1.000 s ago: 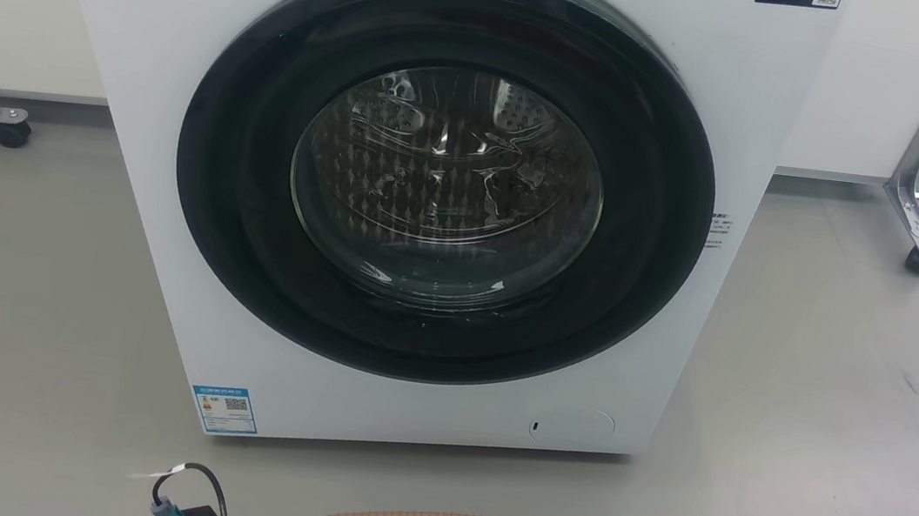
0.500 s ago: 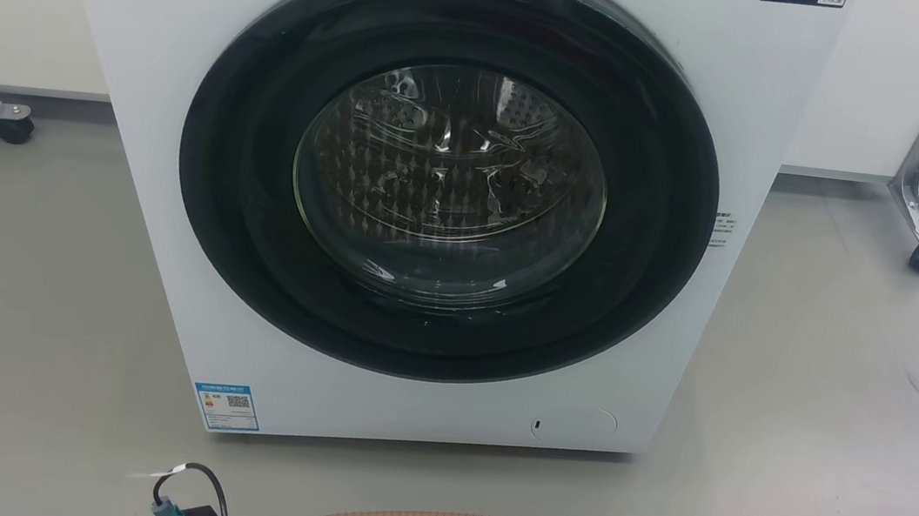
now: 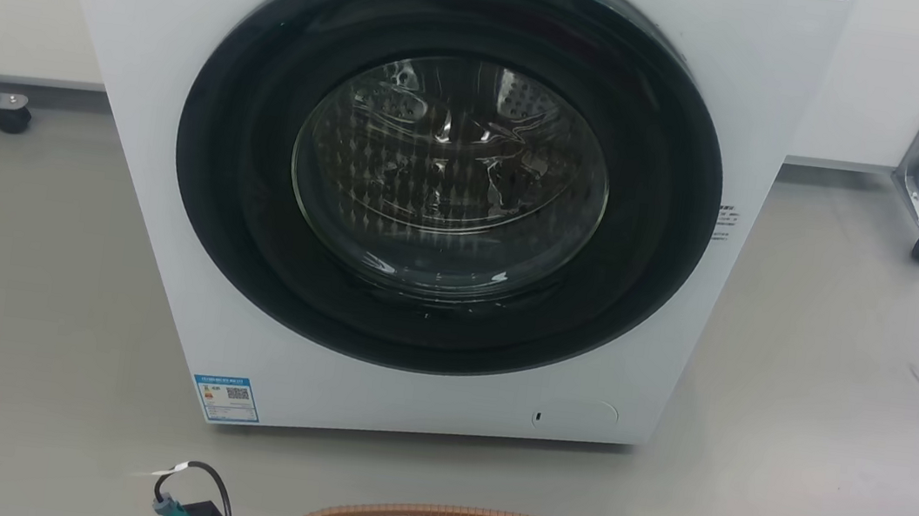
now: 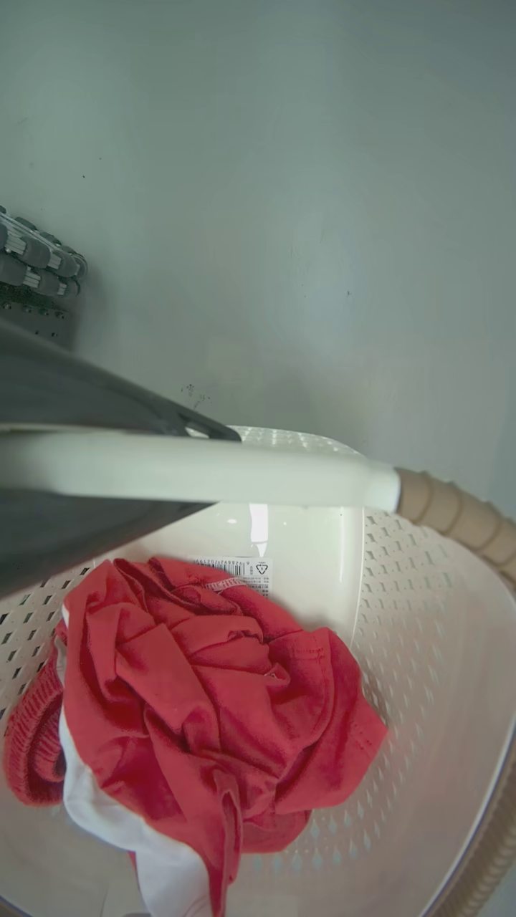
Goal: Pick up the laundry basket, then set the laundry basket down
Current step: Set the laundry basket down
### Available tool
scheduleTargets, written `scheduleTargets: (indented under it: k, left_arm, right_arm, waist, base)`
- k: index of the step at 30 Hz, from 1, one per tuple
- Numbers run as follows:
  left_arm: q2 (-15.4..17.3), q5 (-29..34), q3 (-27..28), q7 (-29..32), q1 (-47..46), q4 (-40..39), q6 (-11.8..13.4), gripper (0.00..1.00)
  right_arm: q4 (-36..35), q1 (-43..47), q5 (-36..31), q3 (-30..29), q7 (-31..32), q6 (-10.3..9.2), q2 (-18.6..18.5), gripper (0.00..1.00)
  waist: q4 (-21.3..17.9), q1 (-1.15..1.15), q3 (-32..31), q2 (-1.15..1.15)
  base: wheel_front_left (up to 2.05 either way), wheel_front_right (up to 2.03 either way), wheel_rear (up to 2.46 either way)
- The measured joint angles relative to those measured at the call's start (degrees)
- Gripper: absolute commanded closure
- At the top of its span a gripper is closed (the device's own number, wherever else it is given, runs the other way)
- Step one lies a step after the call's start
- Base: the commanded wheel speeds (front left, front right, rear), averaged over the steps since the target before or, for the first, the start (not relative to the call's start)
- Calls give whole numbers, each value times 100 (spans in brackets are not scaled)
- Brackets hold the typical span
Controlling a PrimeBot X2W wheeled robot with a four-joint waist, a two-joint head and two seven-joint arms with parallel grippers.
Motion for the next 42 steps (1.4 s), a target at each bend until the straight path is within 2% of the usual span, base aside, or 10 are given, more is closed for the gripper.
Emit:
scheduleTargets:
  k: [11, 22, 42]
  left_arm:
    - [2, 8, -76, -201, -138, -102, 41, 100]
    - [27, 66, -99, -459, -520, -227, 92, 100]
    - [86, 151, -103, -1078, -1454, -534, 152, 100]
  right_arm:
    - [4, -187, -2, 11, -283, -32, 0, 100]
    - [-77, -553, -27, 38, -588, -107, -16, 100]
    - [-248, -1578, -245, 26, -1249, -169, -165, 100]
  waist:
    - [48, 0, 337, 0]
    - [38, 1, 929, 0]
    - [72, 2, 2559, 1]
  base:
    - [0, 0, 0]
    - [0, 0, 0]
    - [0, 0, 0]
